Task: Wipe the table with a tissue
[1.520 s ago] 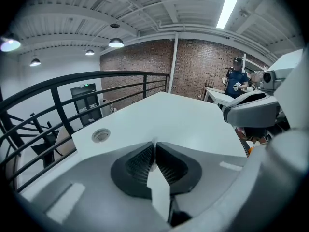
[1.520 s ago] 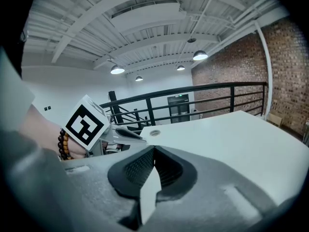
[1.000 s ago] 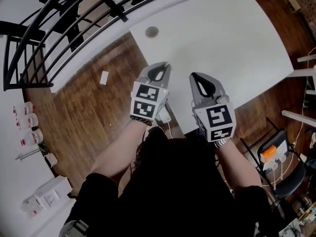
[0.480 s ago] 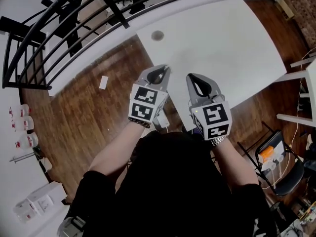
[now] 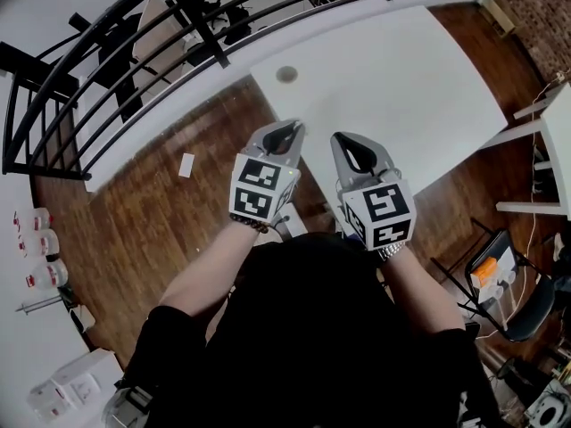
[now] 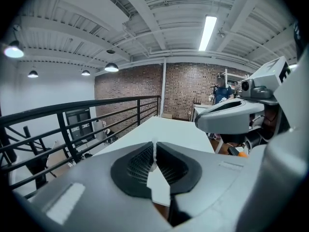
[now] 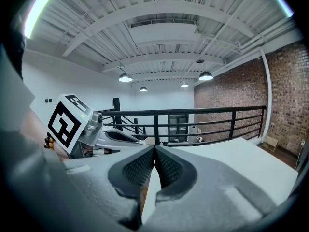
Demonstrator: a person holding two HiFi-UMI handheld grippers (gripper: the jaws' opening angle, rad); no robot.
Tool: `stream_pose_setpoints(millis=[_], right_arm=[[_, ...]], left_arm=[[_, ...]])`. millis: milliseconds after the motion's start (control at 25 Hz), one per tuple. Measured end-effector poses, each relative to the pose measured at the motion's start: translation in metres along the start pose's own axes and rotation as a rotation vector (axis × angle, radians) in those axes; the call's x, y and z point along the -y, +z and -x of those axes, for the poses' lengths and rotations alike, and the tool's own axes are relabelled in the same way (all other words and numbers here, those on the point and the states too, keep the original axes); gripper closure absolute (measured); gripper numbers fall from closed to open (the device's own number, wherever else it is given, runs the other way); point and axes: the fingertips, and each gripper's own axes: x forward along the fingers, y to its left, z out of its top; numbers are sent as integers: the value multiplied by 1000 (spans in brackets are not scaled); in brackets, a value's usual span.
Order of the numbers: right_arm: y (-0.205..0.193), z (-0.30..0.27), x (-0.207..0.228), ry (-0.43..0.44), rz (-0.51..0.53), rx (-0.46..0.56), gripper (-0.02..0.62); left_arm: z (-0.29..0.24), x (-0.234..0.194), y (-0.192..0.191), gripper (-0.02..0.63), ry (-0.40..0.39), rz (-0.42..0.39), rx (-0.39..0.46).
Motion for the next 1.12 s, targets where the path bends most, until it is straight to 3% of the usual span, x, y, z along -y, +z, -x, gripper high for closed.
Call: stream_pose_setpoints(millis=[480, 1120], right_arm=[[11, 6, -18, -40, 7, 23, 603], [17, 12, -27, -54, 4, 51, 603]], left_arm=[[18, 7, 9, 572, -54, -38, 40], [32, 10, 11, 572, -67, -66, 56]])
